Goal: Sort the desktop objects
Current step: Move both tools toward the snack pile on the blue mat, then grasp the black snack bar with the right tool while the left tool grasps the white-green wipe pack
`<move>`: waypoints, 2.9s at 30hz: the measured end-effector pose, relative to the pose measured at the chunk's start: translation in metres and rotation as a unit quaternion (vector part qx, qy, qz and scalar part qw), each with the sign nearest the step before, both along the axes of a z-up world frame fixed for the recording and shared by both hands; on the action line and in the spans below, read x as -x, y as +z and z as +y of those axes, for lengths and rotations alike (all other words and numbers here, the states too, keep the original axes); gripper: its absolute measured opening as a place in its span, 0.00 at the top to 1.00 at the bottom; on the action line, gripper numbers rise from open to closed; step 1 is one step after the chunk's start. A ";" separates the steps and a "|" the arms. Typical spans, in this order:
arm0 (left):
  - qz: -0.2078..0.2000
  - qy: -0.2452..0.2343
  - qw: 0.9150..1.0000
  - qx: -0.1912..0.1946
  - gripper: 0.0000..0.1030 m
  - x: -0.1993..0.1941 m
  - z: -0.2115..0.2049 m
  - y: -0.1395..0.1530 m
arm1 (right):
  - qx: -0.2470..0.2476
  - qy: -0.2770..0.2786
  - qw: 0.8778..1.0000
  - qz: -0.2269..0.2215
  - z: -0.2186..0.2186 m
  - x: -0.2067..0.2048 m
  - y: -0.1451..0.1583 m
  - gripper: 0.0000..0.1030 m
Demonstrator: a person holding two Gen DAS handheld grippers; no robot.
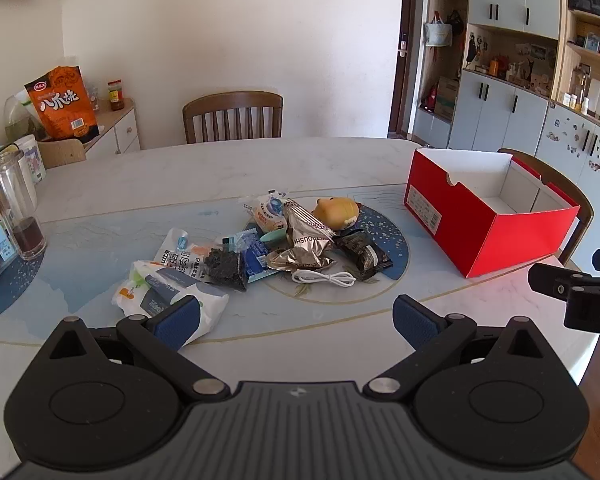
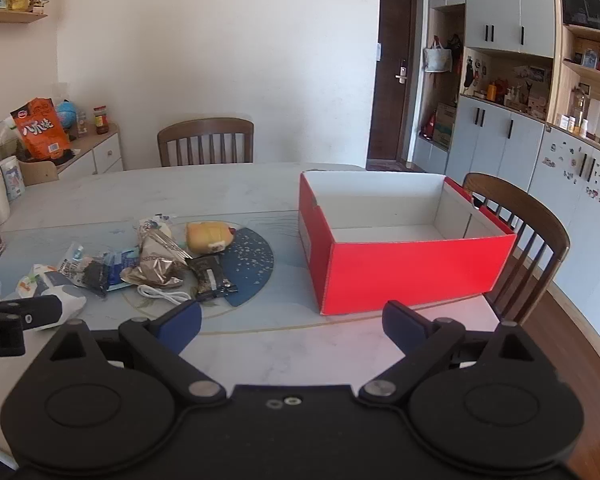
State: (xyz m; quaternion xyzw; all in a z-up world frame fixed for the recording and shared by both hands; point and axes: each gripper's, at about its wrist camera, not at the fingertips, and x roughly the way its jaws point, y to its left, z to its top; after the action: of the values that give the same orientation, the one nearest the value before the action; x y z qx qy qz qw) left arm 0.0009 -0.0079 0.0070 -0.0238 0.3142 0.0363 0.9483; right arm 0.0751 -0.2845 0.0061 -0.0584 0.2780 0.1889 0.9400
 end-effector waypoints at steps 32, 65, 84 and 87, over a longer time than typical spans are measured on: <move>0.028 0.023 0.999 -0.039 0.00 -0.071 0.108 -0.048 | 0.013 0.084 0.996 0.034 0.108 -0.068 -0.025 0.07; 0.107 -0.005 0.993 0.046 0.07 -0.129 0.181 -0.100 | 0.096 0.081 0.985 0.120 0.172 -0.158 -0.095 0.37; 0.091 -0.007 0.993 0.070 0.51 -0.124 0.198 -0.096 | 0.111 0.064 0.982 0.135 0.176 -0.158 -0.100 0.65; 0.090 0.025 0.992 0.081 0.60 -0.123 0.199 -0.095 | 0.109 0.061 0.983 0.133 0.173 -0.155 -0.097 0.66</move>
State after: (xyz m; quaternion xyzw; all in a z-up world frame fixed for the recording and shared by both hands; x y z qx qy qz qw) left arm 0.1239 0.1906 -0.0881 -0.1046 0.3992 0.0365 0.9102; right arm 0.2305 -0.1116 -0.0906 -0.1514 0.4150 0.2208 0.8695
